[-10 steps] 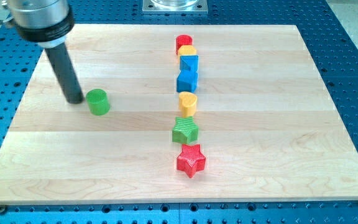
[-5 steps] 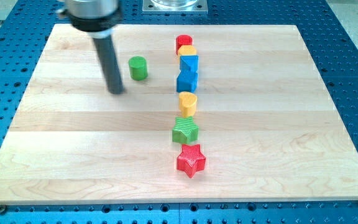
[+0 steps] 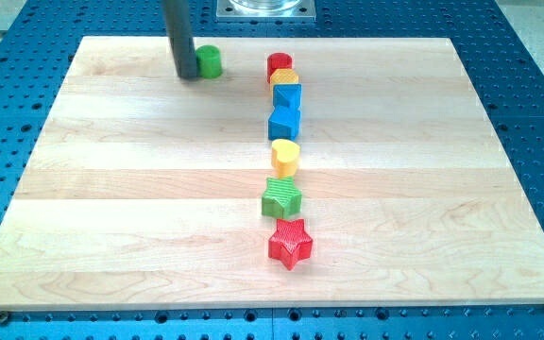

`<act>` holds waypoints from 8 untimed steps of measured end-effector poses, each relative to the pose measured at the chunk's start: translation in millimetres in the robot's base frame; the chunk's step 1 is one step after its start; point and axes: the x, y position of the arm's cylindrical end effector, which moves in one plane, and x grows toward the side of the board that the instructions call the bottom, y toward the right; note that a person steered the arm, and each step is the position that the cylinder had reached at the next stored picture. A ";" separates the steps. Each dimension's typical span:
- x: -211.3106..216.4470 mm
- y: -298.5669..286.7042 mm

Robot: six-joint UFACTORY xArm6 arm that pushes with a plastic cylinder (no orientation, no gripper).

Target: Move the green circle to the top of the red circle

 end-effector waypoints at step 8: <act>-49.5 27.1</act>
